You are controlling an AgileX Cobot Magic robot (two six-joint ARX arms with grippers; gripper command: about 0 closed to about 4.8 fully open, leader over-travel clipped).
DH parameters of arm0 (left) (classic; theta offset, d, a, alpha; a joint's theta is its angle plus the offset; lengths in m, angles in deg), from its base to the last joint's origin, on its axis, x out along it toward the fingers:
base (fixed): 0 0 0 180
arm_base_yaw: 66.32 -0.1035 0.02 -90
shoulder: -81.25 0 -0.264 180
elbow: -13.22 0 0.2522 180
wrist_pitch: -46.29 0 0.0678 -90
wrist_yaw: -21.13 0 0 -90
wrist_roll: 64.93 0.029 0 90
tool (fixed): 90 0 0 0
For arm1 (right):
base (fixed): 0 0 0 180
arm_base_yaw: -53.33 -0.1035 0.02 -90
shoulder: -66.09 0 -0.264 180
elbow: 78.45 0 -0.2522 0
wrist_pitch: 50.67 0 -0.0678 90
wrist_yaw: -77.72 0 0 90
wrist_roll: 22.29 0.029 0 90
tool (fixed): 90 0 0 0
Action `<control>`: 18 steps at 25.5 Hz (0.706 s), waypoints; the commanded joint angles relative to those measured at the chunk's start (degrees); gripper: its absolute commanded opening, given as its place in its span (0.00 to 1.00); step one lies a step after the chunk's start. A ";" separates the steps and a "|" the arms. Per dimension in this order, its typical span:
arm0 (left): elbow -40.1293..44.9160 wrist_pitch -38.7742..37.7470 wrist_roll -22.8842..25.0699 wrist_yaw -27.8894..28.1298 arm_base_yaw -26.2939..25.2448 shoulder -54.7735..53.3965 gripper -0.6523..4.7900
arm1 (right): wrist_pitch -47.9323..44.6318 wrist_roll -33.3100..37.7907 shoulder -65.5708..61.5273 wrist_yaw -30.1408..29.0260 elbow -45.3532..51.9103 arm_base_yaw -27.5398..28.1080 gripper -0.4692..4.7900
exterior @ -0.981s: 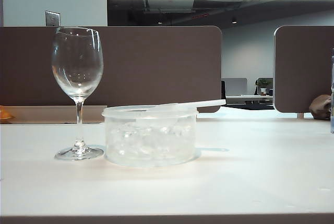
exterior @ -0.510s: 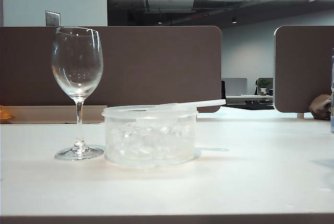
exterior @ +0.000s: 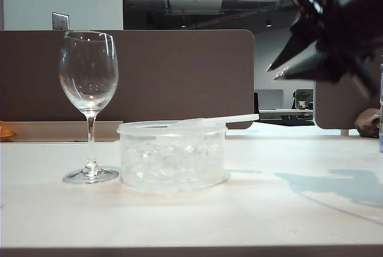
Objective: Pick up an ice shovel filled with ice cubes and pour the ice from the shovel into the glass.
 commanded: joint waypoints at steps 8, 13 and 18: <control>-0.02 0.63 -0.17 -0.09 -0.07 -0.07 0.17 | -31.32 26.86 -19.15 -0.24 5.11 0.22 0.66; -0.02 0.63 -0.17 -0.09 -0.07 -0.07 0.17 | -31.39 26.84 -19.91 0.42 5.09 0.17 0.65; -0.02 0.63 -0.17 -0.09 -0.07 -0.07 0.17 | -31.45 26.86 -20.48 0.68 4.94 0.11 0.65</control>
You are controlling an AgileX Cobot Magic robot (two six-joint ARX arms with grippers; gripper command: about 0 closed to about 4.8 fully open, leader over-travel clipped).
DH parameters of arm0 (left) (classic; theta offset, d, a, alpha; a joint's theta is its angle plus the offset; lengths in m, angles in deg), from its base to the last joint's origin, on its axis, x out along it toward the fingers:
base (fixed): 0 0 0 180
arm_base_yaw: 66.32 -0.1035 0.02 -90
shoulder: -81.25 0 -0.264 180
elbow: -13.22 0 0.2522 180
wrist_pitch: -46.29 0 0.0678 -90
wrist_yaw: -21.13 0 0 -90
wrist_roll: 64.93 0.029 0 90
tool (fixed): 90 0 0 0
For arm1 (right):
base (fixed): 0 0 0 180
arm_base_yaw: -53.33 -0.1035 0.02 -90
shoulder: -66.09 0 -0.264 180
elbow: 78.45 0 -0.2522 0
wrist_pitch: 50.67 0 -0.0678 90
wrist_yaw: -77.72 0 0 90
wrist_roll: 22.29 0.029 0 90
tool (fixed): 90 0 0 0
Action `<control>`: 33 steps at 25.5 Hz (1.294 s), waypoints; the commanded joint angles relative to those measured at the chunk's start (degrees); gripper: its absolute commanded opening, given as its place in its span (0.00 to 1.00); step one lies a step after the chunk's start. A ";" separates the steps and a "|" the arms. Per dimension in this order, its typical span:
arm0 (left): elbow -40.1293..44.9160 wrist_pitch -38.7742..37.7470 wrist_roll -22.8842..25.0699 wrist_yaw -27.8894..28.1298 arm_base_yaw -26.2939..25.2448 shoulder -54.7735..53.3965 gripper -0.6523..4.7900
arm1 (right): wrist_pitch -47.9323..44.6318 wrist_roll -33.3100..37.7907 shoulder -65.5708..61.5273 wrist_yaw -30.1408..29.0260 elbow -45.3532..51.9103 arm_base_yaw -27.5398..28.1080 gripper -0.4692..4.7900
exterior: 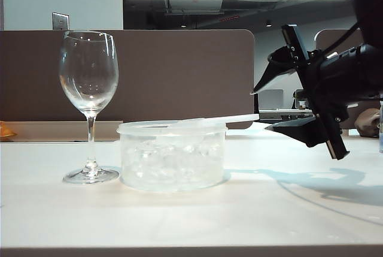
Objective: Pick up an ice shovel filled with ice cubes and pour the ice from the shovel into the glass.
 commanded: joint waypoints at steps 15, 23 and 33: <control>-0.02 0.63 -0.17 -0.07 -0.07 -0.04 0.17 | -4.44 2.08 -4.50 3.08 -2.58 -3.74 0.58; -0.02 0.63 -0.17 -0.07 -0.07 -0.04 0.17 | -4.37 3.23 -6.25 3.52 -4.44 -4.33 0.36; -0.02 0.66 -0.17 -0.09 -0.07 -0.04 0.17 | -4.44 6.01 -8.39 3.48 -4.52 -4.33 0.11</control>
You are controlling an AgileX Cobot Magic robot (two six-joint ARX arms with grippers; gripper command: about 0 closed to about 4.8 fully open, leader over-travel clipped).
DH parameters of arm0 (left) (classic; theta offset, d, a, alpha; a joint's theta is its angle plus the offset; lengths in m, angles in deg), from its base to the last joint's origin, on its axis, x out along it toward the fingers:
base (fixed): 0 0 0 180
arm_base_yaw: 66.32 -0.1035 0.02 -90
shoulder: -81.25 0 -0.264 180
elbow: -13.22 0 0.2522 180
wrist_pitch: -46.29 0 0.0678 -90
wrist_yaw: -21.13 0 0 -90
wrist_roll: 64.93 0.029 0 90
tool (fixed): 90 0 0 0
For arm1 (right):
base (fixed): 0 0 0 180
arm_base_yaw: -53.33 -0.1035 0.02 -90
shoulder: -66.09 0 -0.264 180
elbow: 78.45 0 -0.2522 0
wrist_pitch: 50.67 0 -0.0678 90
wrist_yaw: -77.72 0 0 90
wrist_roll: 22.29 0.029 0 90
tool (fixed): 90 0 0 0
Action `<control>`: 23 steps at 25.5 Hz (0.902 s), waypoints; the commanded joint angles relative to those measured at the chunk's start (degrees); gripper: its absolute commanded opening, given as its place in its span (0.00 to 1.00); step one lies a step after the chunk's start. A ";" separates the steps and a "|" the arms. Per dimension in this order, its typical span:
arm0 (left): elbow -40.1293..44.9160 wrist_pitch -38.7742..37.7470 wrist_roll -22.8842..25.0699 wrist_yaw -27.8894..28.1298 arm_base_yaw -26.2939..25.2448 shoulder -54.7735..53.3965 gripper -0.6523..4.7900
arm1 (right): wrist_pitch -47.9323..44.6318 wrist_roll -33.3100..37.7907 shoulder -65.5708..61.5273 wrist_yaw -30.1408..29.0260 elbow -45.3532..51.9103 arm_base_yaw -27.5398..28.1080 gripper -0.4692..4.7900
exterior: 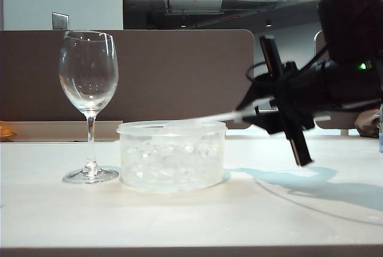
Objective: Pick up an ice shovel filled with ice cubes and pour the ice from the shovel into the glass.
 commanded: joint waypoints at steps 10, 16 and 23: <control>-0.02 0.61 -0.17 -0.09 -0.09 -0.04 0.17 | -6.36 4.44 0.31 -0.31 -0.04 -0.02 0.09; -0.02 0.61 -0.17 -0.09 -0.09 -0.04 0.17 | -6.45 5.35 5.25 -0.17 -0.04 0.00 0.09; -0.02 0.61 -0.17 -0.07 -0.09 -0.04 0.17 | -6.29 7.63 12.39 0.50 -0.22 0.00 0.09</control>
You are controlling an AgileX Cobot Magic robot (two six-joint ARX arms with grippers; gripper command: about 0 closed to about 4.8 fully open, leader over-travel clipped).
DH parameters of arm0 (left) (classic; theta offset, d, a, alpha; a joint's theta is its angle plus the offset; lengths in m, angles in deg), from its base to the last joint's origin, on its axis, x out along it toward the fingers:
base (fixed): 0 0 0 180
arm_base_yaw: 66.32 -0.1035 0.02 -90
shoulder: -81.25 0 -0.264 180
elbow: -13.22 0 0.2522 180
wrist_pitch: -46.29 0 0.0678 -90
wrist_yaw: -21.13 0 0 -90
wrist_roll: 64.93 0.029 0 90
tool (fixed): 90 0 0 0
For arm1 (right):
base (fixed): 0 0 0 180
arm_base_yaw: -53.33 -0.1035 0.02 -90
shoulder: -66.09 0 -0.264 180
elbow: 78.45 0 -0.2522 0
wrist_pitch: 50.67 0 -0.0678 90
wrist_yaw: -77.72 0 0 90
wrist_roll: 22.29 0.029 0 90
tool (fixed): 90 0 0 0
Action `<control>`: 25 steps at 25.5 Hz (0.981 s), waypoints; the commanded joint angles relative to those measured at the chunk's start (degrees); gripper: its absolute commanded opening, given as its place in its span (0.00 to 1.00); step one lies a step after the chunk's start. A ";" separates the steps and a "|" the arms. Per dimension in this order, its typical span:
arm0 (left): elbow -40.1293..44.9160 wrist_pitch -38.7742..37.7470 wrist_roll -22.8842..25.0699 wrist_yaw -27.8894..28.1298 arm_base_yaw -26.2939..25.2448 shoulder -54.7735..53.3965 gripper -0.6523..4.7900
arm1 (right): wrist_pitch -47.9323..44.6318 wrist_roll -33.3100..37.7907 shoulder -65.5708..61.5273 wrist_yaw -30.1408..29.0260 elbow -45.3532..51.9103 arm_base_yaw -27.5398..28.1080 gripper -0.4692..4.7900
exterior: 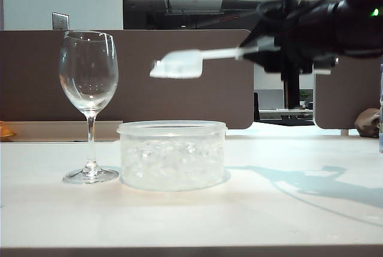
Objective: Pick up an ice shovel filled with ice cubes and pour the ice from the shovel into the glass.
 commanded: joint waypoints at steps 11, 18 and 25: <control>-0.02 0.61 -0.17 -0.09 -0.09 -0.04 0.17 | 9.92 -2.10 5.22 -0.96 -9.97 0.00 0.08; -0.02 0.61 -0.17 -0.09 -0.09 -0.04 0.17 | 19.71 -7.67 5.22 -4.09 -16.81 -1.14 0.08; -0.02 0.61 -0.17 -0.09 -0.09 -0.04 0.17 | 23.89 -9.57 5.18 -6.29 -20.83 -3.63 0.08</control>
